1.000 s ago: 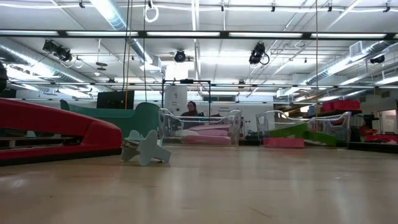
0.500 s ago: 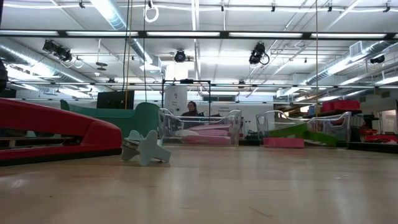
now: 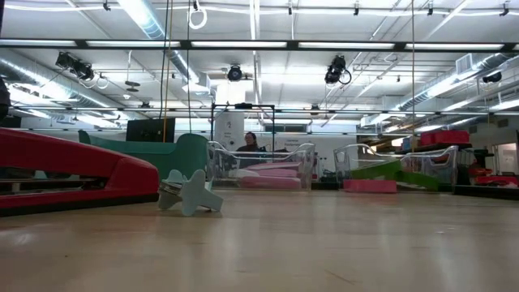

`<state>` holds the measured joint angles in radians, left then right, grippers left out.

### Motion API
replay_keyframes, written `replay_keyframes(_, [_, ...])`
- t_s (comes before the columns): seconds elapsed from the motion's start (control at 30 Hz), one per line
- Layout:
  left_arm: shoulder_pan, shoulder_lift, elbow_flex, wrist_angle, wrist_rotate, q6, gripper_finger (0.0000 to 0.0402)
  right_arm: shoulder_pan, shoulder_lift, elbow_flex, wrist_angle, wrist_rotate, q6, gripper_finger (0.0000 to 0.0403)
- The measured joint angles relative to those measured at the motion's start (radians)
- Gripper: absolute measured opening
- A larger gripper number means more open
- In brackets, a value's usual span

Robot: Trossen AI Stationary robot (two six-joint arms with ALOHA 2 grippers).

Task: Pick and place Stapler, Stapler remover, tape
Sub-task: Put the black staple remover into the blue bin

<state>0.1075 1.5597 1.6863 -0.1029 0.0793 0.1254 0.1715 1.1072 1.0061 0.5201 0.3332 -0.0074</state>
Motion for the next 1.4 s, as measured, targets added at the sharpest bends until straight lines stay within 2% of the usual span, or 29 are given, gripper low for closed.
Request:
replay_keyframes(0.4, [0.003,0.000,0.000,0.001,-0.001,0.002,0.0133,0.000,0.000,0.000,-0.017,0.029,0.049,0.0013])
replay_keyframes(0.6, [-0.001,0.000,0.000,0.001,-0.001,0.093,0.0133,0.000,0.000,0.000,-0.018,0.026,0.052,0.0013])
replay_keyframes(0.73, [-0.001,0.000,0.000,0.001,-0.005,0.096,0.0127,0.000,0.000,0.000,-0.019,0.026,0.052,0.0013])
replay_keyframes(0.9, [0.000,0.000,0.000,0.001,-0.038,0.097,0.0101,0.000,0.000,0.000,-0.019,0.026,0.052,0.0013])
replay_keyframes(1.4, [0.000,-0.002,0.000,0.004,-0.041,0.126,0.0007,0.000,0.000,0.000,-0.021,0.026,0.048,0.0013])
